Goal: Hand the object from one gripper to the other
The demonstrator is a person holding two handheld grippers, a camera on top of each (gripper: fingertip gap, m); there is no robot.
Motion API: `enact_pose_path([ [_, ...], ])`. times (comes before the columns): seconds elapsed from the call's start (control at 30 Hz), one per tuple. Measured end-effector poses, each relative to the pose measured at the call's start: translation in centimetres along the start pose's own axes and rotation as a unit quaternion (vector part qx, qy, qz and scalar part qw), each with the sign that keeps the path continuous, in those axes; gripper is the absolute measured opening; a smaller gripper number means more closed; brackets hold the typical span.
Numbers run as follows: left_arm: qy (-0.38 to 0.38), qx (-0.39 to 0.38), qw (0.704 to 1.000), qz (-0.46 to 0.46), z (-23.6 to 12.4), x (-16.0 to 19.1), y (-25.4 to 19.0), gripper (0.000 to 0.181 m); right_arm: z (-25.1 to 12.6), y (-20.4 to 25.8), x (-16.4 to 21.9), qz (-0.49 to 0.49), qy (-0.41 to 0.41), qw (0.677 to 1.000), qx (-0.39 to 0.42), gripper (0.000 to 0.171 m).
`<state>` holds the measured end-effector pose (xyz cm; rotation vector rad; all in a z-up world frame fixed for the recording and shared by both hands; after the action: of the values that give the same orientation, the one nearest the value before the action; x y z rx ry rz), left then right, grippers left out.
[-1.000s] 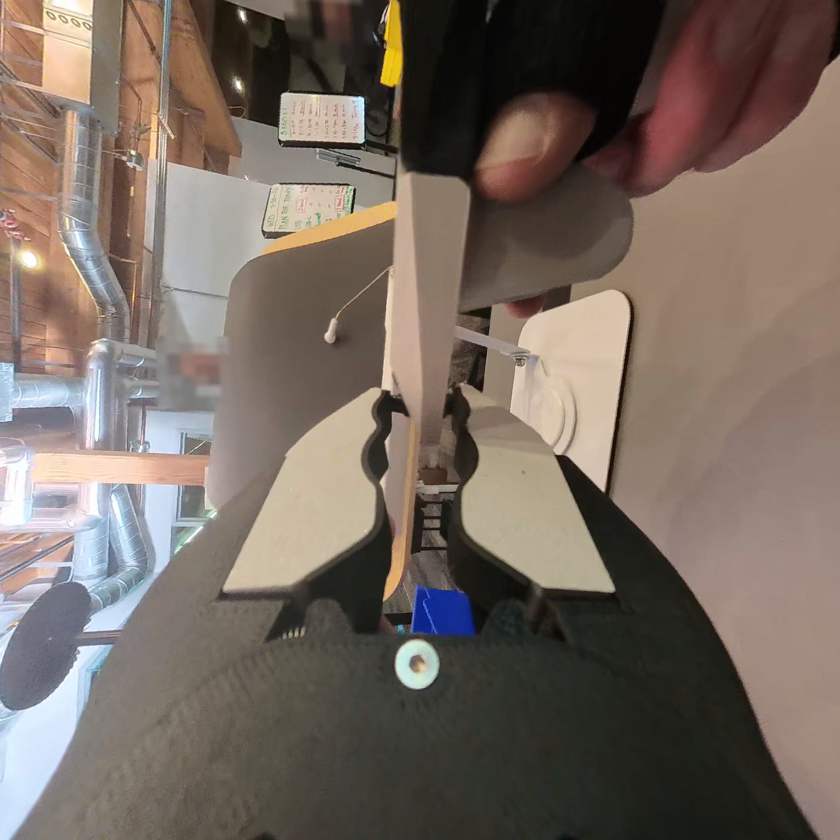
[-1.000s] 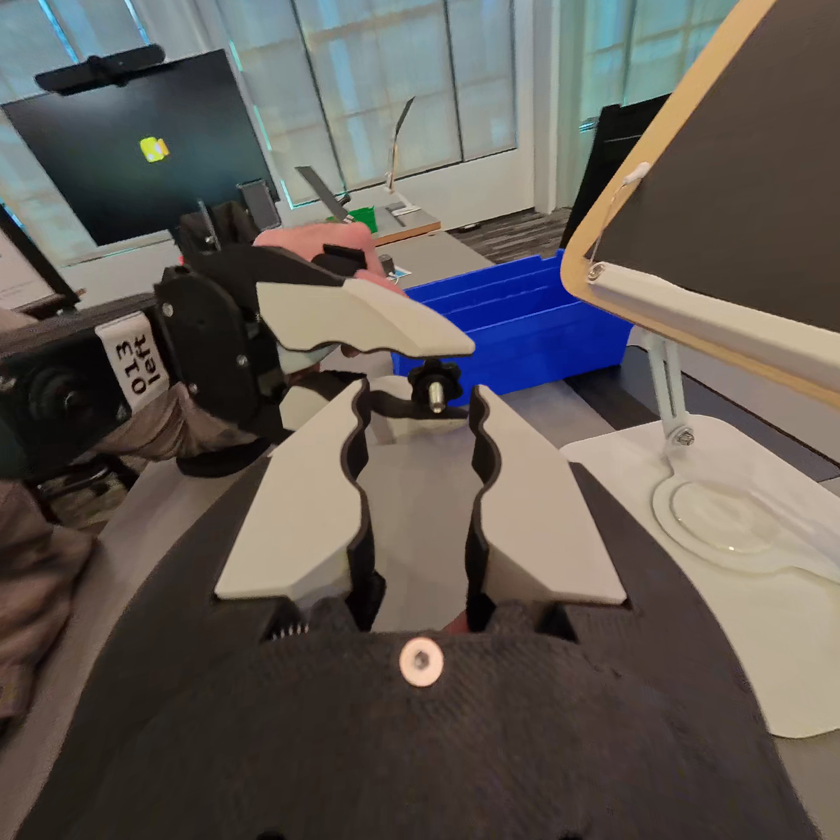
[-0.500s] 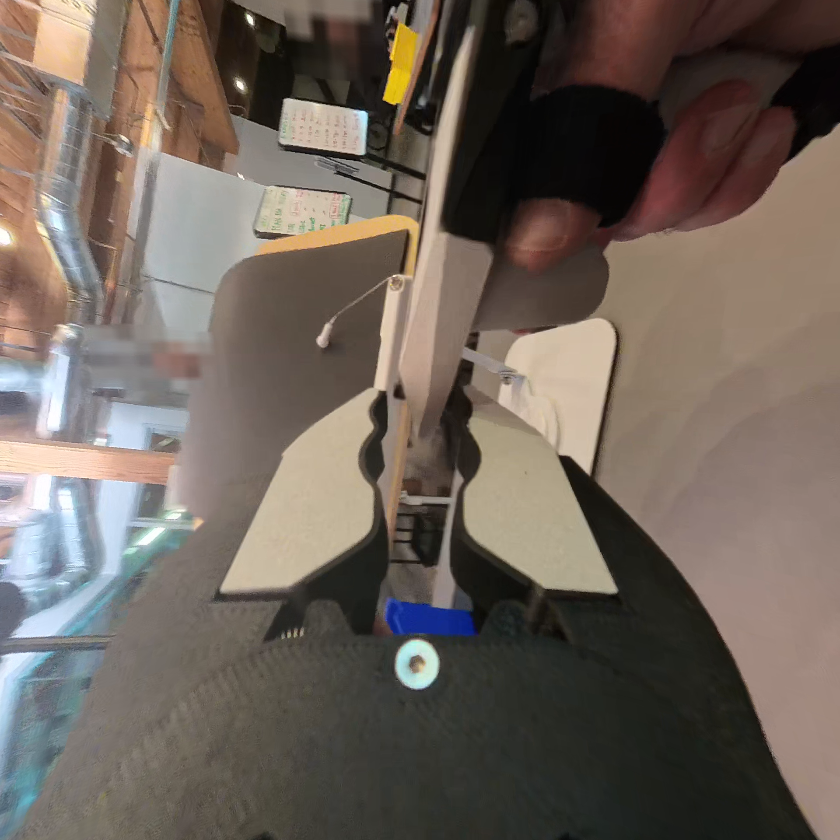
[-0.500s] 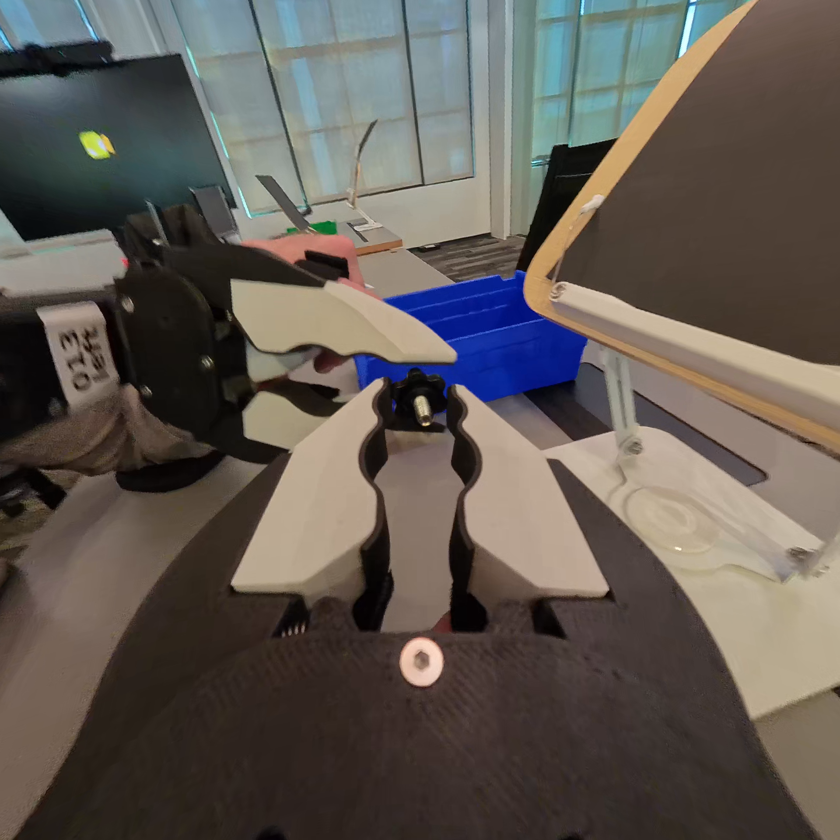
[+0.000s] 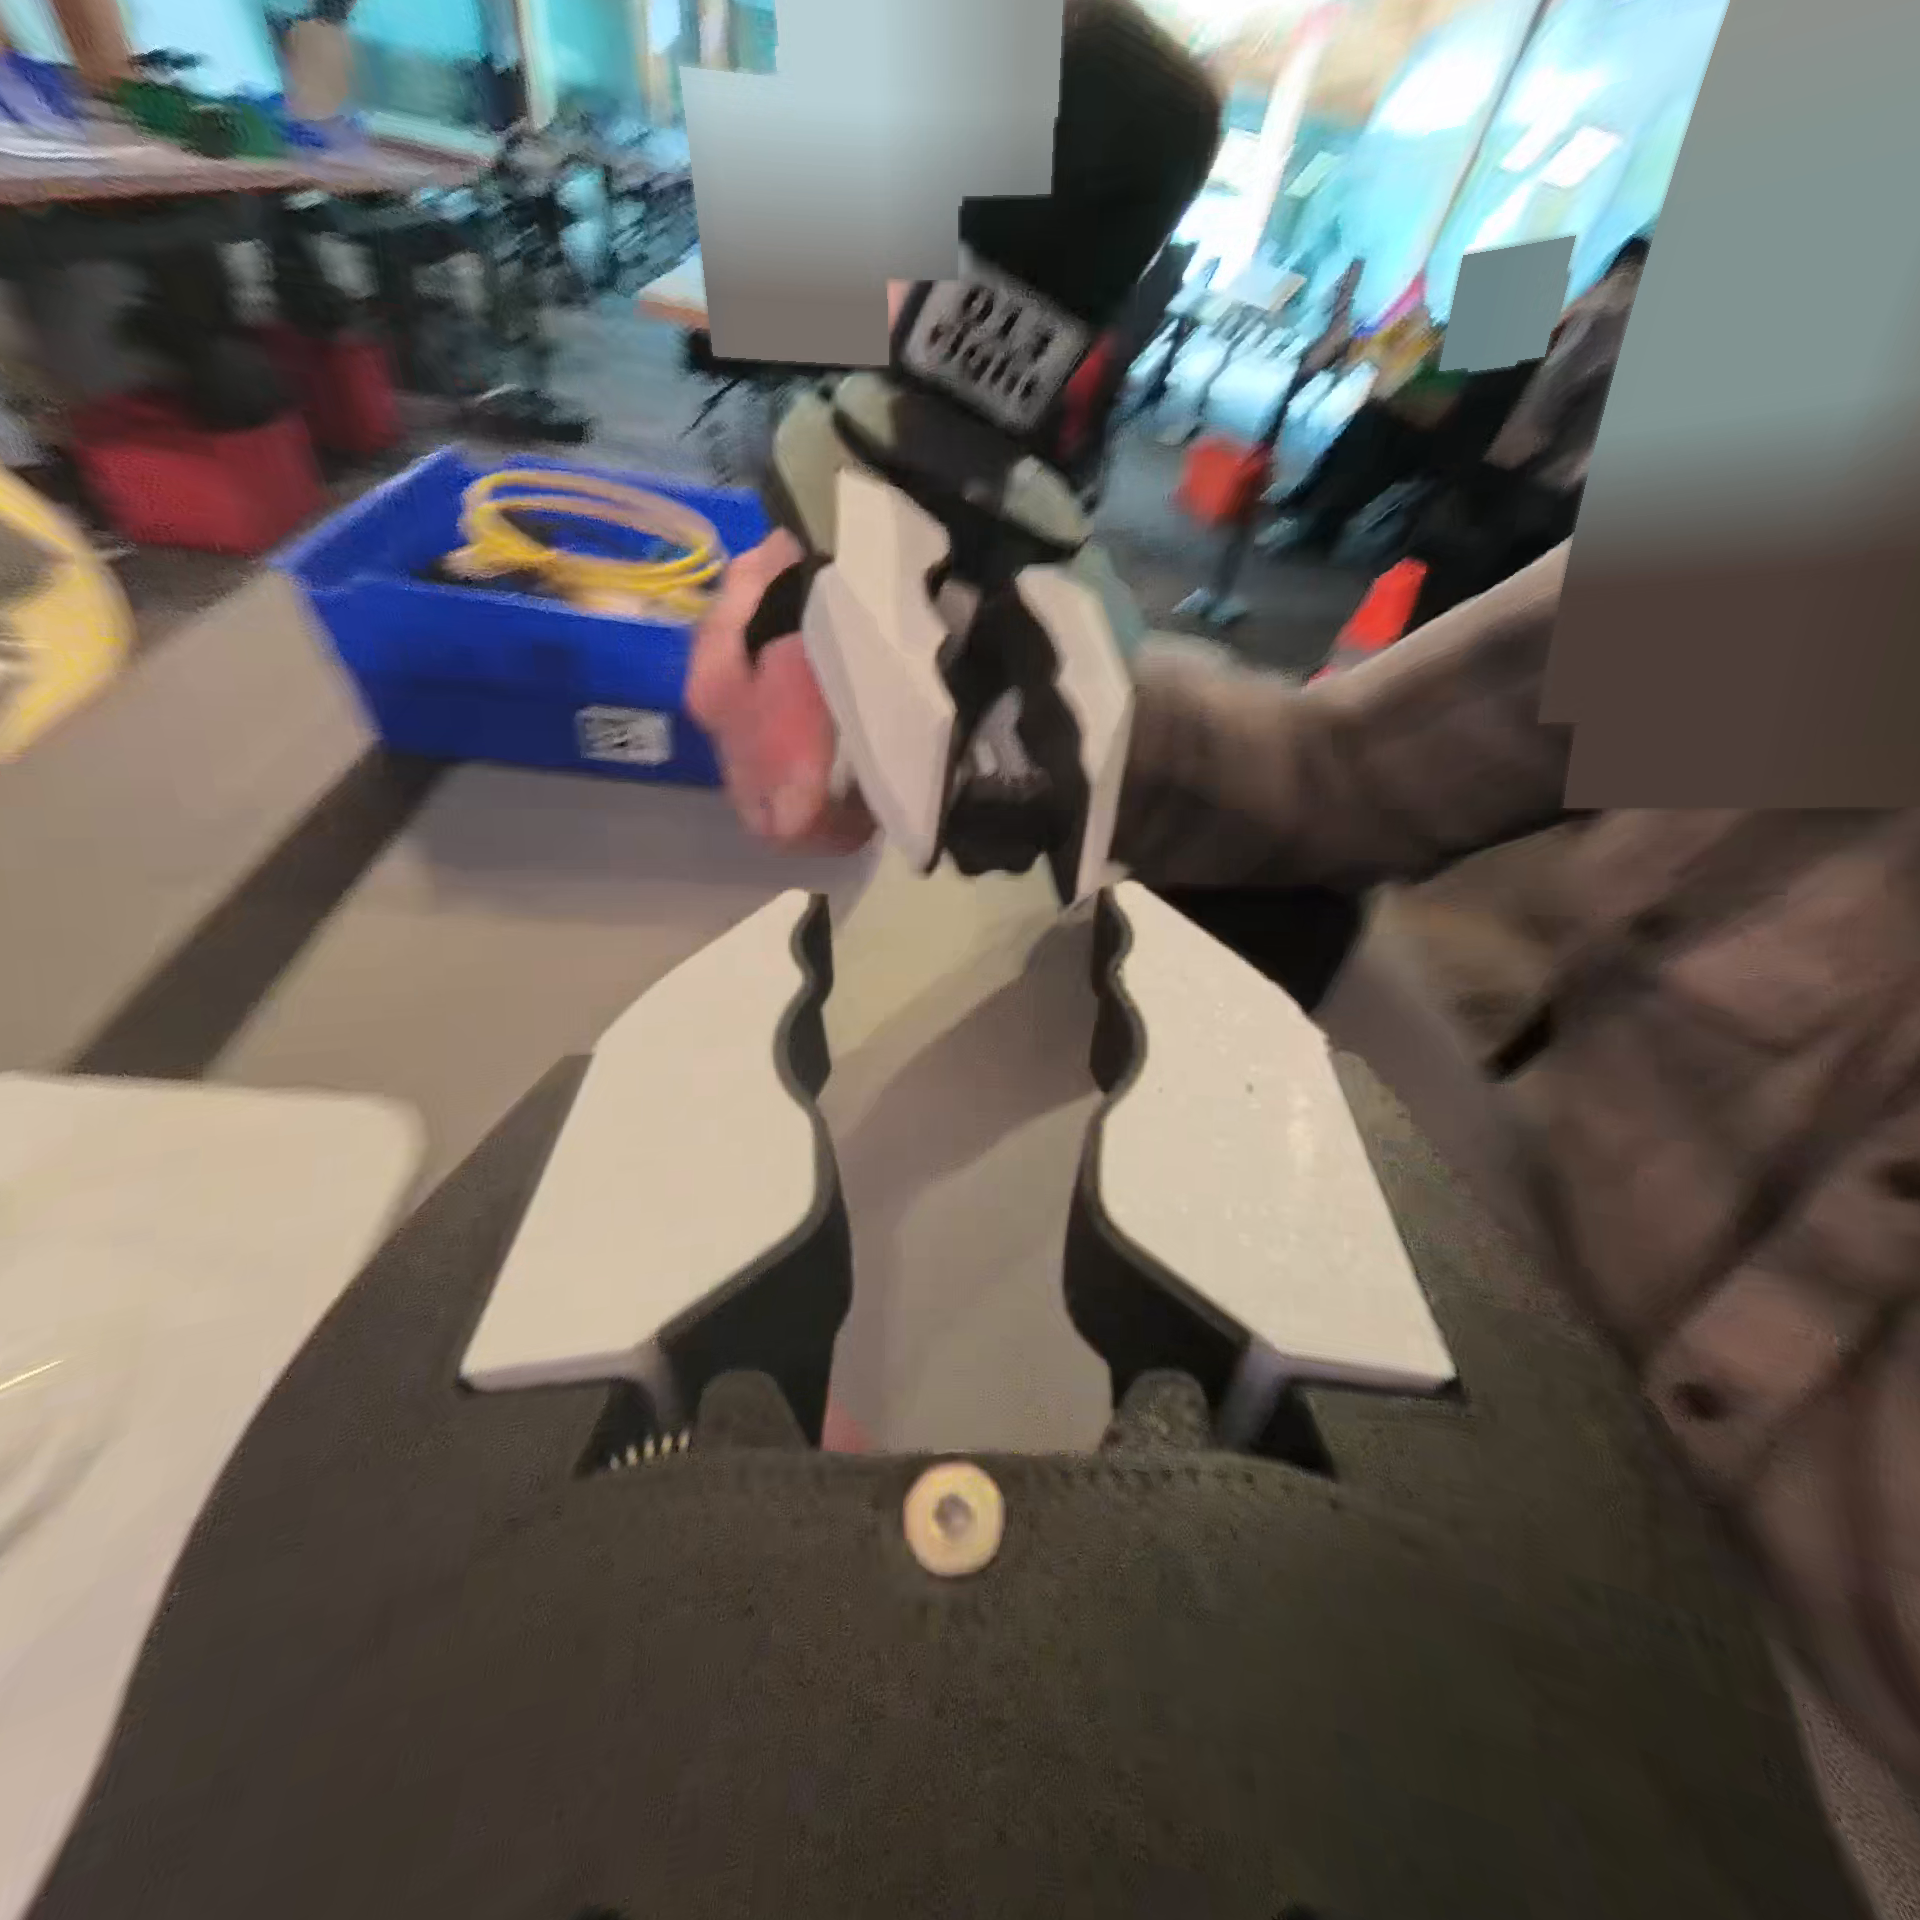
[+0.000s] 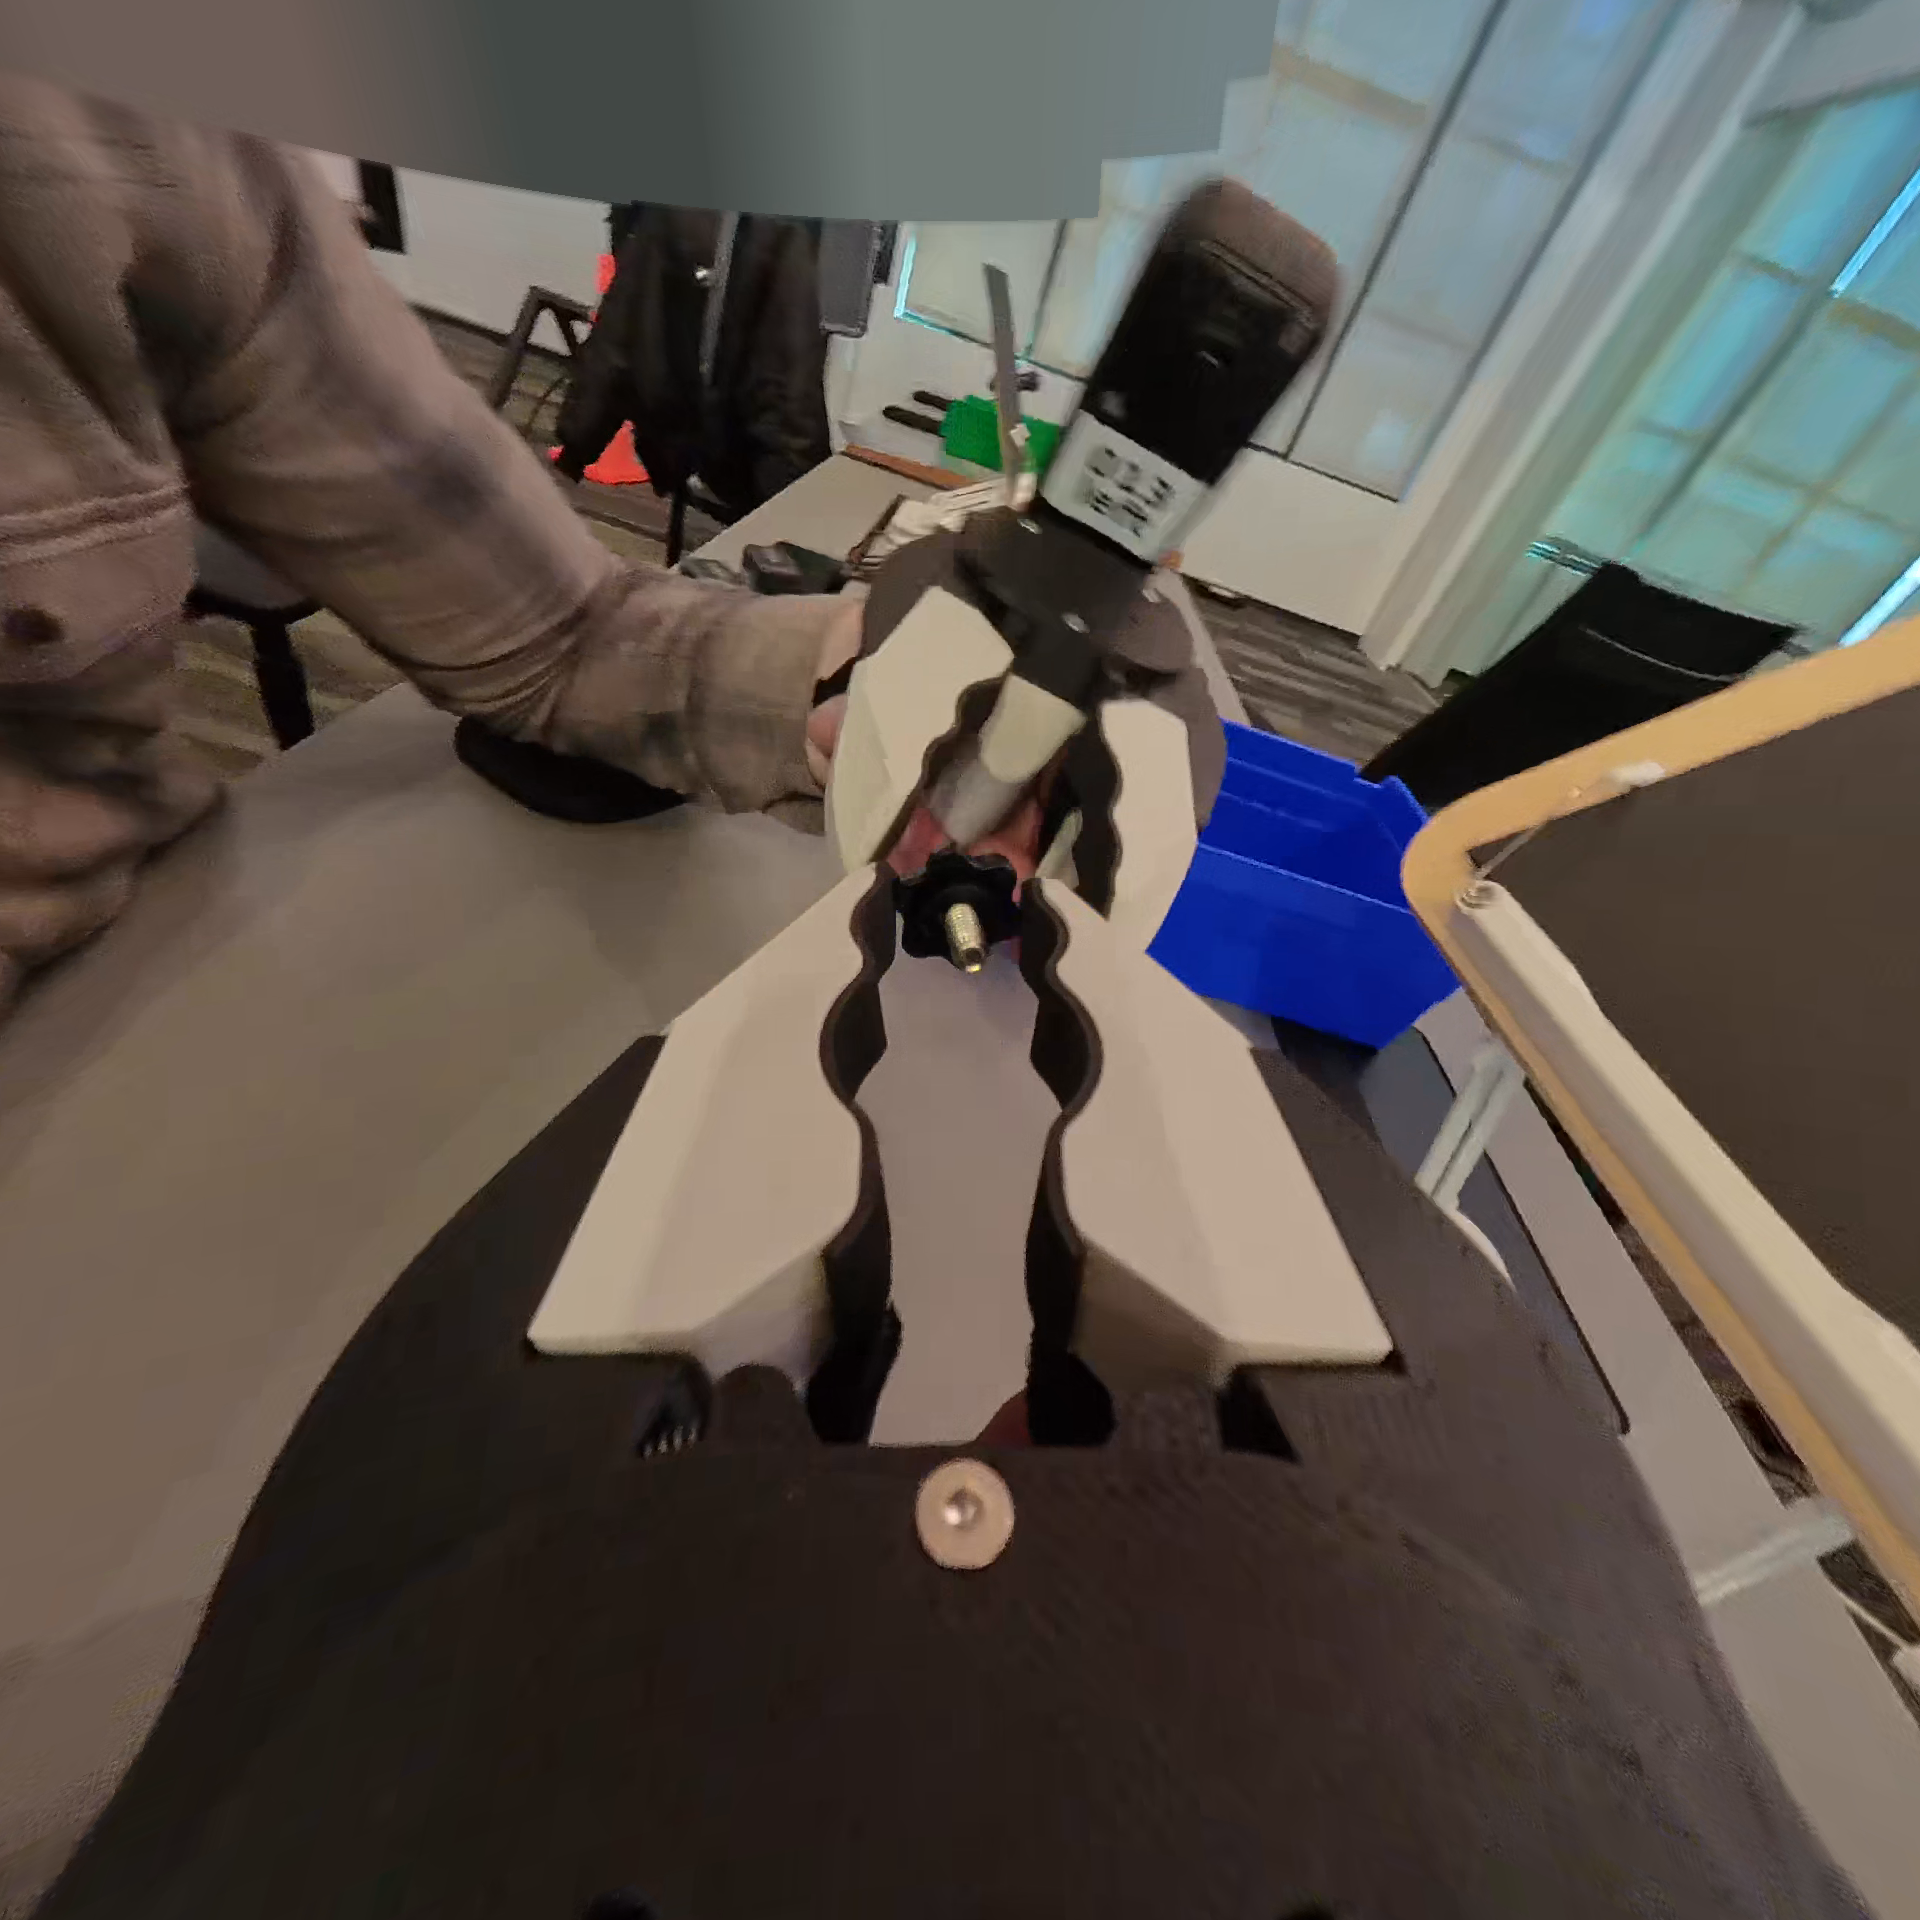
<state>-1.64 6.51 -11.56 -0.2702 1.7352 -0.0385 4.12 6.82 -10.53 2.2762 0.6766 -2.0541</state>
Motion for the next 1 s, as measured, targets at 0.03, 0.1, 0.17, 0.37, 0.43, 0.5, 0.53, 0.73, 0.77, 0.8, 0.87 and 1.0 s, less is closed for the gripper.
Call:
enact_pose_path([
  [0.03, -0.029, 0.04, 0.998, -0.034, 0.4, -0.1, -0.4, 0.047, 0.0, 0.2, 0.1, -0.01, 0.007, 1.0, -0.005, 0.021],
  [0.1, -0.074, 0.104, 0.988, -0.091, 1.0, -0.1, -1.0, 0.049, 0.0, 0.6, 0.2, -0.033, 0.013, 0.999, -0.01, 0.022],
  [0.17, -0.11, 0.128, 0.978, -0.122, 1.5, 0.0, -1.1, 0.048, 0.0, 0.8, 0.1, -0.05, 0.005, 0.999, -0.012, 0.021],
  [0.37, -0.148, 0.118, 0.972, -0.142, 2.1, 0.0, -0.7, 0.04, 0.2, 0.4, 0.5, -0.102, 0.03, 0.994, 0.025, 0.021],
  [0.43, -0.158, 0.109, 0.97, -0.148, 2.2, 0.1, -0.5, 0.033, 0.4, 0.2, 0.5, -0.12, 0.038, 0.991, 0.04, 0.021],
  [0.5, -0.167, 0.1, 0.968, -0.157, 2.1, 0.2, 0.0, 0.026, 0.5, 0.0, 0.6, -0.137, 0.046, 0.988, 0.054, 0.021],
  [0.53, -0.17, 0.099, 0.968, -0.158, 2.1, 0.2, 0.1, 0.026, 0.5, -0.1, 0.6, -0.145, 0.051, 0.986, 0.06, 0.021],
  [0.73, -0.181, 0.084, 0.969, -0.143, 2.0, 0.0, 0.2, 0.026, 0.6, -0.2, 0.5, -0.171, 0.057, 0.98, 0.079, 0.021],
  [0.77, -0.182, 0.08, 0.97, -0.138, 1.9, 0.0, 0.2, 0.026, 0.6, -0.3, 0.4, -0.174, 0.059, 0.979, 0.083, 0.021],
  [0.8, -0.184, 0.075, 0.971, -0.132, 1.9, -0.1, 0.2, 0.026, 0.6, -0.3, 0.4, -0.177, 0.061, 0.978, 0.088, 0.021],
  [0.87, -0.187, 0.064, 0.973, -0.121, 1.8, -0.2, 0.3, 0.026, 0.6, -0.4, 0.4, -0.188, 0.068, 0.975, 0.098, 0.021],
  [1.0, -0.203, 0.036, 0.972, -0.108, 1.3, -0.6, 0.7, 0.026, 0.9, -0.5, 0.3, -0.214, 0.086, 0.966, 0.115, 0.035],
])
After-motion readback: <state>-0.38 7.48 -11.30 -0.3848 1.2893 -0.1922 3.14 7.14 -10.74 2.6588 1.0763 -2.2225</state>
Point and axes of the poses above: each gripper's, where its closed fingertips meet, z out along the fingers, x out of its underside, y = z × x across the jaws, the point moved 4 cm from there along -z, back along the fingers, and after that the axes turned 4 degrees about -x, right-handed, at the moved point
